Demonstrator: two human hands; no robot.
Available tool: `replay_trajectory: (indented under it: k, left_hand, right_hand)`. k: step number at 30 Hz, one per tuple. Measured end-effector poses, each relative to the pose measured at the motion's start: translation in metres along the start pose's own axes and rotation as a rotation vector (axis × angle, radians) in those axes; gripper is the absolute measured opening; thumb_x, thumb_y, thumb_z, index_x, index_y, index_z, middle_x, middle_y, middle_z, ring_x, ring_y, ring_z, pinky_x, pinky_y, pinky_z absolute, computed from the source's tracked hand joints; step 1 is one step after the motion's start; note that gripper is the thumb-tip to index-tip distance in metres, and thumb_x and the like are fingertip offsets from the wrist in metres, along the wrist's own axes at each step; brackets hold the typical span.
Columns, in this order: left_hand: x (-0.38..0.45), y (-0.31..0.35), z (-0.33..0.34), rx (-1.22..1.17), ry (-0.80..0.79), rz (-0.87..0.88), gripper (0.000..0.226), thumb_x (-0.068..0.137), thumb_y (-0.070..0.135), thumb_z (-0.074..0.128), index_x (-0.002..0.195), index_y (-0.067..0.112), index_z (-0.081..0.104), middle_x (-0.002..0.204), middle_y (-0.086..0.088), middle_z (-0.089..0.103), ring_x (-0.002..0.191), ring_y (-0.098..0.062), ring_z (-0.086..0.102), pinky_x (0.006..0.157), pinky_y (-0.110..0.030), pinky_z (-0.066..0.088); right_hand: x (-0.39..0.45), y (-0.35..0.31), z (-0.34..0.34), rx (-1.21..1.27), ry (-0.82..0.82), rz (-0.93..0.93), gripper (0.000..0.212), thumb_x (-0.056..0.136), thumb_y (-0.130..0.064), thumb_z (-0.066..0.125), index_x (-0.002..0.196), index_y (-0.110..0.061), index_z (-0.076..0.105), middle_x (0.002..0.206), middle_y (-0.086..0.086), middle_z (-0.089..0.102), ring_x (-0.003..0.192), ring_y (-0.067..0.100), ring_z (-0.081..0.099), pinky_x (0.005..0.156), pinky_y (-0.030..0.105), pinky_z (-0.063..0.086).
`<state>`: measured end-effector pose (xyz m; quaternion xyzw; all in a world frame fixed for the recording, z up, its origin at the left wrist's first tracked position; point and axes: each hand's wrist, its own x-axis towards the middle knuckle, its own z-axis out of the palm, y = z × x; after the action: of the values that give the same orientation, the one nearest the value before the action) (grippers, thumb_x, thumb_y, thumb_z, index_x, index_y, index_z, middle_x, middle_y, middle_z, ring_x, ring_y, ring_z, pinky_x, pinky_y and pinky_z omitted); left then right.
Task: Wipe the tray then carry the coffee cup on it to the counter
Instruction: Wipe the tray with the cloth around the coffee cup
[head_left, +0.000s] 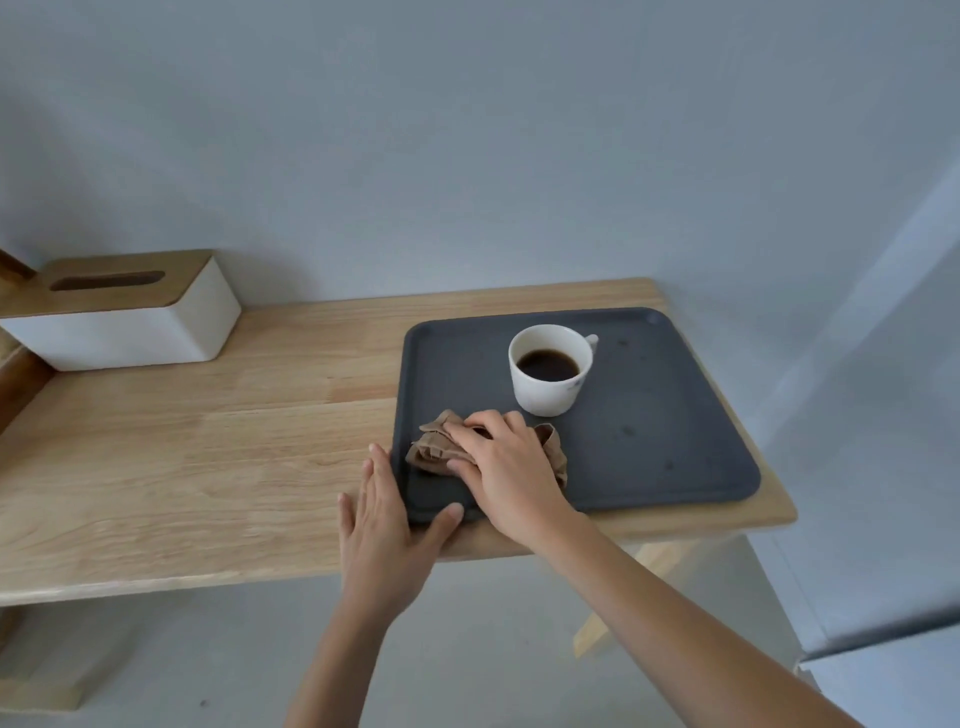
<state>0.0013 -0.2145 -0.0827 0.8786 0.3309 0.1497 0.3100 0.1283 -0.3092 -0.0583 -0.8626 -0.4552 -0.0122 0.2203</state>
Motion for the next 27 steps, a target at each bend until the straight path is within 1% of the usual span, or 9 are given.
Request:
replay_trajectory:
  k: [12,15,17,19,21,23,24,26,27]
  left_hand:
    - [-0.001,0.006,-0.003,-0.003,-0.052,-0.023,0.103,0.084,0.057,0.053,0.15,0.013,-0.013,0.163,0.001,0.006,0.149,-0.009,-0.003,0.118,-0.035,-0.011]
    - [-0.001,0.01,-0.007,-0.016,-0.071,-0.043,0.103,0.085,0.054,0.054,0.15,0.012,-0.013,0.163,0.001,0.005,0.149,-0.009,-0.004,0.118,-0.036,-0.012]
    - [-0.001,0.016,-0.011,-0.03,-0.118,-0.067,0.104,0.086,0.052,0.056,0.15,0.013,-0.015,0.163,0.001,0.002,0.149,-0.01,-0.006,0.117,-0.038,-0.013]
    - [0.004,0.024,-0.016,-0.041,-0.154,-0.082,0.106,0.085,0.045,0.062,0.15,0.014,-0.016,0.163,-0.001,-0.001,0.149,-0.015,-0.009,0.117,-0.044,-0.012]
    - [0.017,0.037,-0.018,-0.001,-0.127,-0.01,0.106,0.082,0.036,0.067,0.151,0.017,-0.012,0.162,0.0,-0.004,0.149,-0.017,-0.012,0.116,-0.05,-0.01]
    - [0.035,0.057,-0.014,-0.032,-0.112,0.118,0.1,0.08,0.03,0.069,0.152,0.018,0.0,0.162,0.002,0.001,0.149,-0.016,-0.004,0.118,-0.046,-0.002]
    - [0.044,0.068,-0.01,-0.103,-0.136,0.161,0.096,0.08,0.029,0.07,0.152,0.019,0.007,0.162,0.002,0.007,0.149,-0.015,0.004,0.119,-0.038,0.006]
    - [0.057,0.087,0.004,-0.268,-0.213,0.163,0.092,0.078,0.028,0.073,0.15,0.022,0.017,0.159,0.005,0.019,0.145,-0.012,0.018,0.111,-0.026,0.02]
    - [0.063,0.094,0.011,-0.332,-0.242,0.133,0.091,0.076,0.029,0.074,0.149,0.023,0.02,0.157,0.005,0.023,0.144,-0.013,0.023,0.11,-0.026,0.024]
  right_hand:
    - [-0.061,0.111,-0.063,-0.046,0.085,0.163,0.045,0.091,-0.031,0.06,0.135,-0.026,0.055,0.118,-0.001,0.061,0.106,0.025,0.051,0.092,0.037,0.045]
    - [-0.067,0.134,-0.078,-0.054,0.071,0.213,0.045,0.091,-0.031,0.06,0.135,-0.026,0.054,0.122,-0.001,0.06,0.109,0.023,0.051,0.095,0.037,0.044]
    - [-0.066,0.14,-0.084,-0.052,0.017,0.228,0.045,0.091,-0.032,0.06,0.135,-0.027,0.053,0.125,-0.002,0.058,0.113,0.023,0.05,0.098,0.037,0.041]
    - [-0.062,0.139,-0.092,-0.009,-0.057,0.229,0.049,0.089,-0.039,0.062,0.135,-0.028,0.053,0.13,-0.003,0.055,0.121,0.021,0.048,0.103,0.038,0.037]
    - [-0.051,0.134,-0.103,0.161,-0.016,0.241,0.052,0.086,-0.042,0.065,0.135,-0.027,0.053,0.136,-0.004,0.052,0.128,0.016,0.046,0.107,0.034,0.036]
    - [-0.035,0.13,-0.111,0.287,0.1,0.25,0.054,0.087,-0.035,0.066,0.138,-0.024,0.05,0.141,-0.002,0.05,0.131,0.014,0.046,0.107,0.029,0.036]
    - [-0.026,0.129,-0.113,0.306,0.114,0.264,0.057,0.088,-0.03,0.066,0.141,-0.023,0.046,0.144,-0.001,0.049,0.133,0.015,0.045,0.108,0.03,0.037]
    - [-0.01,0.126,-0.111,0.356,0.046,0.317,0.066,0.088,-0.023,0.067,0.146,-0.021,0.036,0.149,0.003,0.043,0.135,0.019,0.043,0.11,0.038,0.039]
    - [-0.003,0.126,-0.109,0.402,-0.001,0.344,0.071,0.086,-0.02,0.069,0.148,-0.022,0.033,0.151,0.003,0.04,0.135,0.021,0.044,0.109,0.039,0.041]
